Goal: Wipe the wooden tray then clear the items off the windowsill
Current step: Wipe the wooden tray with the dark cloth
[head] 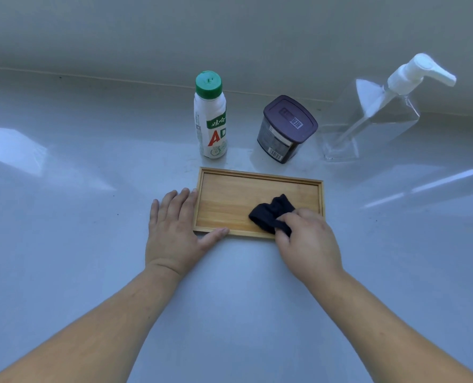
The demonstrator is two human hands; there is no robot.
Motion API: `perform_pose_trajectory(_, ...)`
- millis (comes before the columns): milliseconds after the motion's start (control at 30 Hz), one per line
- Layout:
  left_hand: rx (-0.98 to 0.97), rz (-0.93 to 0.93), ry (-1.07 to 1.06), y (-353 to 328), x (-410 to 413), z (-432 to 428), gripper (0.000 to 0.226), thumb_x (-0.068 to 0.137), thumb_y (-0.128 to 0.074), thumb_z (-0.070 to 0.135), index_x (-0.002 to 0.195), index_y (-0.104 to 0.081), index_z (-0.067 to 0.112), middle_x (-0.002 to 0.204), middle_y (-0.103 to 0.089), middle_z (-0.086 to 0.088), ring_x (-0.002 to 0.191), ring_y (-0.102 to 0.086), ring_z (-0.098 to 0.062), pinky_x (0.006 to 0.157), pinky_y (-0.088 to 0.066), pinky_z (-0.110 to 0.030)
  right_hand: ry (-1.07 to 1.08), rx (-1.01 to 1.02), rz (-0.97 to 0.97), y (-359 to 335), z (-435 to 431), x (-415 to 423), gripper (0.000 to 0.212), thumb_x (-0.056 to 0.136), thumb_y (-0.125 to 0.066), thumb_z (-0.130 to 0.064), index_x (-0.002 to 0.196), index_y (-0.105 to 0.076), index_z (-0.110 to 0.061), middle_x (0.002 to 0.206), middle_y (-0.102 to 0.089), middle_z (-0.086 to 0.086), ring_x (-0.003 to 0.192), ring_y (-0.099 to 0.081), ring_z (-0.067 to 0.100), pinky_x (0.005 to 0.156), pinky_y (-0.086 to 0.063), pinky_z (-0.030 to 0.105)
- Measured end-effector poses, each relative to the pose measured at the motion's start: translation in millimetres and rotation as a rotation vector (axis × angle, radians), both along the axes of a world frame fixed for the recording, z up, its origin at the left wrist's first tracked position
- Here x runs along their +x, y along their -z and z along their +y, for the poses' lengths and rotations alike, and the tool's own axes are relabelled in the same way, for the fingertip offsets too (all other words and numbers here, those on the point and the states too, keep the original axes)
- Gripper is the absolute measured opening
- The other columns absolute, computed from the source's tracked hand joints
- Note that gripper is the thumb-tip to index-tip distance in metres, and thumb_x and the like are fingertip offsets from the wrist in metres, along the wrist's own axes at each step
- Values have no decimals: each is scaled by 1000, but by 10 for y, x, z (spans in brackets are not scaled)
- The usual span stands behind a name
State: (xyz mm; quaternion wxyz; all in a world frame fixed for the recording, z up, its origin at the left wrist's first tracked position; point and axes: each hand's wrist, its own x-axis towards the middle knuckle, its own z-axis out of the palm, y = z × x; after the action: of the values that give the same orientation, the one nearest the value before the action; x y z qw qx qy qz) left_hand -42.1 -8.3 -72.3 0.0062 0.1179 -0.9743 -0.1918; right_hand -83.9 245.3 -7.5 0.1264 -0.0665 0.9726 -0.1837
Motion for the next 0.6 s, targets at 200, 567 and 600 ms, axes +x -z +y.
perform_pose_trajectory(200, 11, -17, 21, 7, 8, -15, 92, 83, -42, 71, 156, -44, 14, 160, -47, -7, 153, -29, -28, 129, -8, -53, -104, -202, 16, 99, -1091, -78, 20, 86, -63, -22, 96, -77, -11, 100, -66, 10, 97, -57, 33, 85, -49, 42)
perform_pose_trajectory(567, 16, 30, -12, 59, -5, -21, 108, 76, -48, 91, 155, -45, 17, 159, -49, -4, 152, -29, -23, 129, -1, -43, -302, -93, -25, 32, -328, -294, 29, 86, -66, -28, 111, -77, -19, 109, -68, 5, 106, -59, 31, 89, -49, 40)
perform_pose_trajectory(600, 19, 26, -16, 54, -4, -21, 110, 75, -46, 94, 155, -44, 18, 159, -48, -2, 153, -27, -21, 129, -1, -43, -226, -64, -4, 29, -134, -319, 27, 85, -67, -27, 109, -77, -17, 108, -68, 6, 105, -59, 31, 88, -49, 39)
